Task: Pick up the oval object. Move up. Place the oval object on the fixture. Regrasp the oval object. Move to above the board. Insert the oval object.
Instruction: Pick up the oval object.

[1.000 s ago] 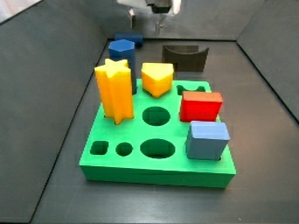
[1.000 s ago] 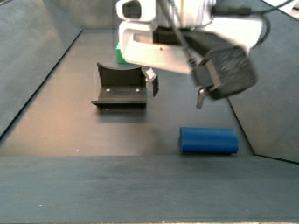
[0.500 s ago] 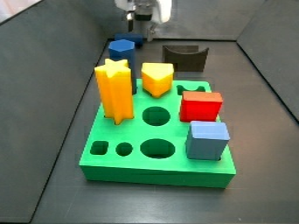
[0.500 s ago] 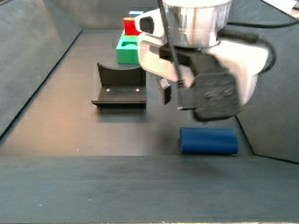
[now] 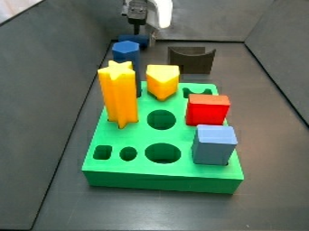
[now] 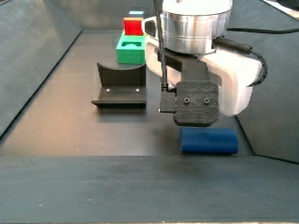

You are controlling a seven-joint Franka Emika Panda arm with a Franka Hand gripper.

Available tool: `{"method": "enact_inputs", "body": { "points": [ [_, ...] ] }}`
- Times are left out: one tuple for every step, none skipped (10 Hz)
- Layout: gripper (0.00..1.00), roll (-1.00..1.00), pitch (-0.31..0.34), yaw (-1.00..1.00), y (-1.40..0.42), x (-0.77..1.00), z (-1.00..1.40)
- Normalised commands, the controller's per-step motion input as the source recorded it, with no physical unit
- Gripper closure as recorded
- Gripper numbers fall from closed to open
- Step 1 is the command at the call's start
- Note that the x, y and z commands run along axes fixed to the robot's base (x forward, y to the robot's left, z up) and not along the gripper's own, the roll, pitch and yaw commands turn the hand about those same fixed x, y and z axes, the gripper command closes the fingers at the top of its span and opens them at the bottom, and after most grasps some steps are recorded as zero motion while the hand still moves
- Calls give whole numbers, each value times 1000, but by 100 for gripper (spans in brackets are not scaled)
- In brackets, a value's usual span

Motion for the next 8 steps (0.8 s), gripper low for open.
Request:
{"method": "enact_inputs", "body": {
  "points": [
    [0, 0, 0, -1000, 0, 0, -154],
    [0, 0, 0, -1000, 0, 0, -149],
    [0, 0, 0, -1000, 0, -11, -94],
    [0, 0, 0, -1000, 0, -11, -123],
    [0, 0, 0, -826, 94, -80, -23],
    [0, -29, -186, -3, 43, -143, -297],
    [0, -229, -251, -334, 343, -226, -371],
    [0, -231, -251, -291, 383, -123, -329]
  ]
}}
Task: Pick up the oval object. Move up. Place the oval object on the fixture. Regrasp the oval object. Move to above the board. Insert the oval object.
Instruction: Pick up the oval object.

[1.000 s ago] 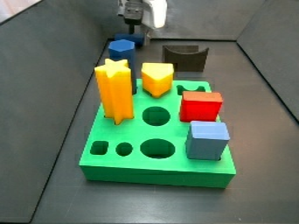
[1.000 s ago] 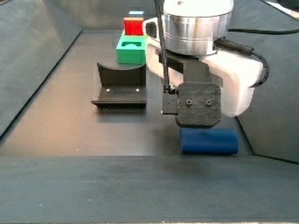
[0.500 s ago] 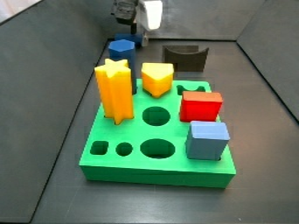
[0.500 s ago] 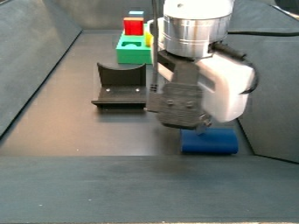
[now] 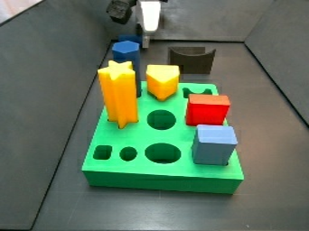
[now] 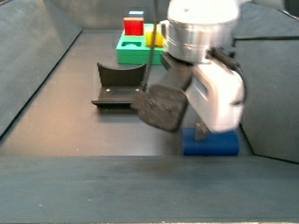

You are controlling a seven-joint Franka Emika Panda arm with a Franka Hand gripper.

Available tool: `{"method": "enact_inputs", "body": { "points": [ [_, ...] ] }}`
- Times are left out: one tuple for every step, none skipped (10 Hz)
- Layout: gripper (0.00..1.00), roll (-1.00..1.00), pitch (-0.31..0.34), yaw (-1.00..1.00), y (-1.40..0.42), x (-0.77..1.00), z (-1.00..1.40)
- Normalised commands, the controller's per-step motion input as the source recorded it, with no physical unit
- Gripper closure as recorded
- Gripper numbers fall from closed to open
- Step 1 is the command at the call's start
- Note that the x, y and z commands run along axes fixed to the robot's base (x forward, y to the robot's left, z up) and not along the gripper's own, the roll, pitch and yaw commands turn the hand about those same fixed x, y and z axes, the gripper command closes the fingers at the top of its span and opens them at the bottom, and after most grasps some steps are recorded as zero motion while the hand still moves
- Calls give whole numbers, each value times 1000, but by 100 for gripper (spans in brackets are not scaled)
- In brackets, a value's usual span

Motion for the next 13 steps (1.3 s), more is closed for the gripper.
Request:
{"method": "enact_inputs", "body": {
  "points": [
    [0, -1, 0, 0, 23, 0, 0],
    [0, -21, -46, -31, 0, 0, -111],
    [0, -36, -137, -46, 0, -26, -354],
    [0, -41, -241, -26, 0, -23, -580],
    [0, -27, -299, -20, 0, -194, -671],
    [0, -29, -277, 0, 0, -229, -720],
    [0, 0, -244, 0, 0, -206, -511],
    [0, 0, 14, 0, 0, 9, 0],
    [0, 14, 0, 0, 0, -20, 0],
    [0, 0, 0, 0, 0, 0, 0],
    [100, 0, 0, 0, 0, 0, 0],
    [100, 0, 0, 0, 0, 0, 0],
    [100, 0, 0, 0, 0, 0, 0]
  ]
}}
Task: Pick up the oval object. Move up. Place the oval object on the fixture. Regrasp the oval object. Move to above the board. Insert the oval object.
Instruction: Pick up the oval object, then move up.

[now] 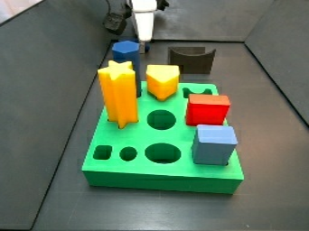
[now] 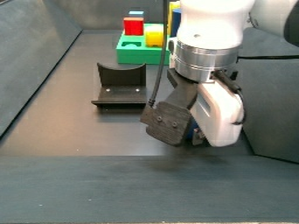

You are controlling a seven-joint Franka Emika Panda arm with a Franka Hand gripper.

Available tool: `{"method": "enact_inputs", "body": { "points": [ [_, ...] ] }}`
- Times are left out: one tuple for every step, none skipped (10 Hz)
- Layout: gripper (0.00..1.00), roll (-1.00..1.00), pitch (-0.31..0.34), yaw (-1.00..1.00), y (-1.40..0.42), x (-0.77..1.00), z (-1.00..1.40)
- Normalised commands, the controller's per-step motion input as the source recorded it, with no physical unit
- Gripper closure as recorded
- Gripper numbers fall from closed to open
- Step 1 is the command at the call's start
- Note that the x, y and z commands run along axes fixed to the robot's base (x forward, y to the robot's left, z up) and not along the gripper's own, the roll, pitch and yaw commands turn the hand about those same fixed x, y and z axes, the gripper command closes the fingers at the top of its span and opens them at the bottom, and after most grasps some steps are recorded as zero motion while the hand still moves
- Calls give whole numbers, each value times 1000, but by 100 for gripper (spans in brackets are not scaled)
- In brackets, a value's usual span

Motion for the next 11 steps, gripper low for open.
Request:
{"method": "enact_inputs", "body": {
  "points": [
    [100, 0, 0, 0, 0, 0, 0],
    [100, 0, 0, 0, 0, 0, 0],
    [100, 0, 0, 0, 0, 0, 0],
    [100, 0, 0, 0, 0, 0, 0],
    [100, 0, 0, 0, 0, 0, 0],
    [100, 0, 0, 0, 0, 0, 0],
    [100, 0, 0, 0, 0, 0, 0],
    [100, 0, 0, 0, 0, 0, 0],
    [100, 0, 0, 0, 0, 0, 833],
    [100, -3, 11, 11, -7, 6, 817],
    [100, -6, 41, 7, -9, -13, 726]
  ]
}}
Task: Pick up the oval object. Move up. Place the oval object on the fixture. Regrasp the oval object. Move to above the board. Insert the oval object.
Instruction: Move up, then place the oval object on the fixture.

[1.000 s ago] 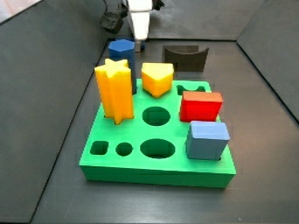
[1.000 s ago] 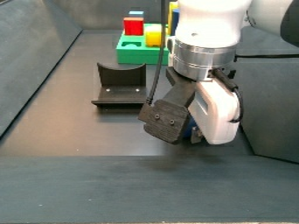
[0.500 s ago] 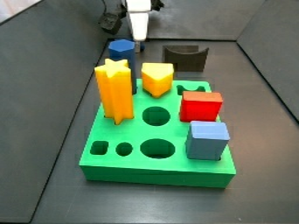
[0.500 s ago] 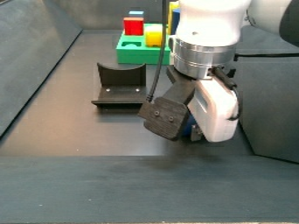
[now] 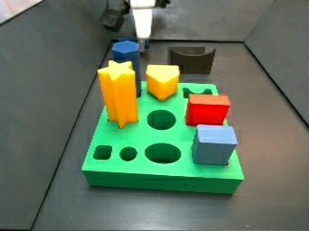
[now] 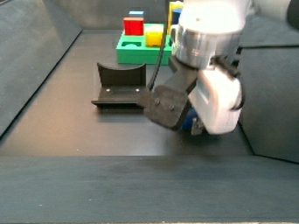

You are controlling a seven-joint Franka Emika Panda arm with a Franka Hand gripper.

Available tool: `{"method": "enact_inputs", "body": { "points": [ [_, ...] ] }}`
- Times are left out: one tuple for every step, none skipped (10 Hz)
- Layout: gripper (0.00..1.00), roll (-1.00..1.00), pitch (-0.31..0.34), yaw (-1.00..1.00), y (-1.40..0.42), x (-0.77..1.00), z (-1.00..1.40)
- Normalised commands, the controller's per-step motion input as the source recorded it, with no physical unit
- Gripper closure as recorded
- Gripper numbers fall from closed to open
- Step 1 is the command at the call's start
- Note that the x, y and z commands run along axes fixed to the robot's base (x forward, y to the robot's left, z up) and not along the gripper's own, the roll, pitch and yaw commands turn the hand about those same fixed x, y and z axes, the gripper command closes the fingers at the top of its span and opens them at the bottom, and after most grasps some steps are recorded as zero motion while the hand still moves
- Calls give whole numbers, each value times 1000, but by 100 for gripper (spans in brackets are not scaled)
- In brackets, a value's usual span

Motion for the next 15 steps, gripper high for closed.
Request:
{"method": "enact_inputs", "body": {
  "points": [
    [100, 0, 71, -1, 5, -2, 558],
    [100, 7, 85, -10, 6, -2, 412],
    [100, 16, 82, -15, 7, -6, 313],
    [100, 0, 0, 0, 0, 0, 1000],
    [100, 8, -4, -2, -1, -1, 1000],
    [100, 11, 16, -5, -1, -15, 1000],
    [100, 20, 25, -10, 0, -20, 1000],
    [100, 25, 34, -14, 2, -22, 1000],
    [100, 39, 54, -22, 6, -27, 1000],
    [100, 44, 60, -23, 8, -29, 1000],
    [100, 54, 69, -16, 11, -30, 931],
    [100, 57, 74, -9, 9, -23, 774],
    [100, 58, 82, -1, 8, -16, 614],
    [100, 58, 96, 9, 8, -4, 401],
    [100, 60, 107, 14, 11, 2, 242]
  ]
}}
